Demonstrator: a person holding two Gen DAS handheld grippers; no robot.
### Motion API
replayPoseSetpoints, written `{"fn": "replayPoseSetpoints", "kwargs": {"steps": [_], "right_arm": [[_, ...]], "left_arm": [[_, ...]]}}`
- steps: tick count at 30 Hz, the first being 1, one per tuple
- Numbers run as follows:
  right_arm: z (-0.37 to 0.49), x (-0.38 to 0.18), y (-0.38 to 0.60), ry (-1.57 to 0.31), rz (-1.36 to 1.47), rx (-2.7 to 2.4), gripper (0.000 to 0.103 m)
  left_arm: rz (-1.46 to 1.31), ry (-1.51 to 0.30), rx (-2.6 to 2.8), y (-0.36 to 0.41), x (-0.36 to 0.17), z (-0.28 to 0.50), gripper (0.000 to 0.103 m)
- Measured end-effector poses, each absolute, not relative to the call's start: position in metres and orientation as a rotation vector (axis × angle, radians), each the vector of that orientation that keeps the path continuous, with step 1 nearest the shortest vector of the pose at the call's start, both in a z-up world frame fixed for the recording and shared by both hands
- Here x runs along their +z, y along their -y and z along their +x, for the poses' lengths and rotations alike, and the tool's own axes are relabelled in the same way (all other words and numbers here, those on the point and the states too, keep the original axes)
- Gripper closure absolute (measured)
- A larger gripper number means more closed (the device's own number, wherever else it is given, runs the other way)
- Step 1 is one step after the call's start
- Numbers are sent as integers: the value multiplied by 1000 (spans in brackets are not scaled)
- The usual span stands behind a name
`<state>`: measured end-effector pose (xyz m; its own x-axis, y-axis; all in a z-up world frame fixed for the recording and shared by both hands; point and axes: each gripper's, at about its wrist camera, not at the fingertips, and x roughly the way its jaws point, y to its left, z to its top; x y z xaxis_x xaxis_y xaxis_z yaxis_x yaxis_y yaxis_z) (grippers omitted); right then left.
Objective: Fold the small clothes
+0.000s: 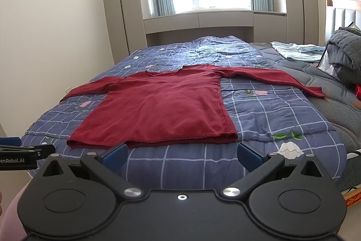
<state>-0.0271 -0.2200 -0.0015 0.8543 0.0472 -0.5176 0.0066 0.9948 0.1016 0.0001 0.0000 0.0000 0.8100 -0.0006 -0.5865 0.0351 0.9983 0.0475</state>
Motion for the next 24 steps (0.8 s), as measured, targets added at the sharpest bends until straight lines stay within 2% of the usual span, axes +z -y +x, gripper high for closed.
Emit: {"fn": "replayPoseSetpoints", "kwargs": {"steps": [24], "right_arm": [[-27,0,221,-545,100,21,0]], "left_arm": [[49,-632,-20,-1,0,3,0]]}}
